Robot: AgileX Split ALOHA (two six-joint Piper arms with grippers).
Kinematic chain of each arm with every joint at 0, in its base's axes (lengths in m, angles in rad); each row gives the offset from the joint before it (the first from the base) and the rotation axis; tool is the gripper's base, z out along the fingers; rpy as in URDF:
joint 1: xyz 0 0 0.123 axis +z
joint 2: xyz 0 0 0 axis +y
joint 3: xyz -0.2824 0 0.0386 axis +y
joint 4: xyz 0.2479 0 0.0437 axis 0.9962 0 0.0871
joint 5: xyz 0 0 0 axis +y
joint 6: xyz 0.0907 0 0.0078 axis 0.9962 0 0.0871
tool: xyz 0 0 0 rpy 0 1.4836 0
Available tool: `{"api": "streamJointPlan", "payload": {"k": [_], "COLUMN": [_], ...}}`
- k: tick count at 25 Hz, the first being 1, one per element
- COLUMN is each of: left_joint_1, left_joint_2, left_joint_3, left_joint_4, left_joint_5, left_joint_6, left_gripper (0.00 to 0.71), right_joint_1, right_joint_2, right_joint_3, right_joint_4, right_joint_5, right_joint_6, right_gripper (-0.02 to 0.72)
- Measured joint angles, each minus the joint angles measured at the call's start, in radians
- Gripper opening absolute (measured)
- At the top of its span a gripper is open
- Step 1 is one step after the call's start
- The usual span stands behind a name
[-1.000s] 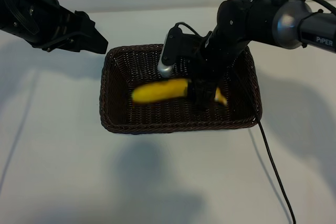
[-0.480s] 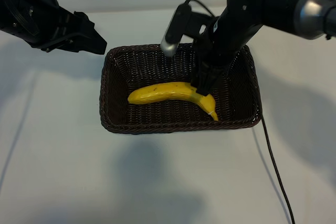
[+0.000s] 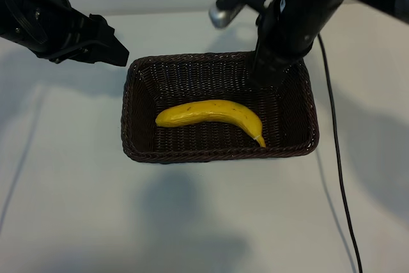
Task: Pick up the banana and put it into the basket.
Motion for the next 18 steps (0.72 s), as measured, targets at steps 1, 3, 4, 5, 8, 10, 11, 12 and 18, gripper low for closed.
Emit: {"api": "streamJointPlan", "payload": {"k": [1, 3, 4, 5, 8, 10, 11, 12, 18], "left_joint_1": [0.000, 0.000, 0.000, 0.000, 0.000, 0.000, 0.000, 0.000, 0.000], "left_joint_2": [0.000, 0.000, 0.000, 0.000, 0.000, 0.000, 0.000, 0.000, 0.000], "left_joint_3": [0.000, 0.000, 0.000, 0.000, 0.000, 0.000, 0.000, 0.000, 0.000], "left_joint_4": [0.000, 0.000, 0.000, 0.000, 0.000, 0.000, 0.000, 0.000, 0.002], "left_joint_5": [0.000, 0.000, -0.001, -0.002, -0.002, -0.002, -0.003, -0.003, -0.003], "left_joint_6": [0.000, 0.000, 0.000, 0.000, -0.005, -0.012, -0.014, -0.016, -0.024], "left_gripper": [0.596, 0.596, 0.596, 0.596, 0.596, 0.596, 0.596, 0.596, 0.596], "right_joint_1": [0.000, 0.000, 0.000, 0.000, 0.000, 0.000, 0.000, 0.000, -0.003], "right_joint_2": [0.000, 0.000, 0.000, 0.000, 0.000, -0.003, -0.003, -0.003, -0.003], "right_joint_3": [-0.031, -0.092, -0.123, -0.152, -0.211, -0.224, -0.226, -0.228, -0.229], "right_joint_4": [-0.006, -0.013, -0.017, -0.021, -0.048, -0.066, -0.068, -0.068, -0.068], "right_joint_5": [0.033, 0.108, 0.136, 0.162, 0.187, 0.187, 0.189, 0.190, 0.190], "right_joint_6": [0.033, 0.122, 0.158, 0.198, 0.288, 0.333, 0.349, 0.363, 0.390], "right_gripper": [0.631, 0.626, 0.624, 0.623, 0.620, 0.617, 0.616, 0.613, 0.604]}}
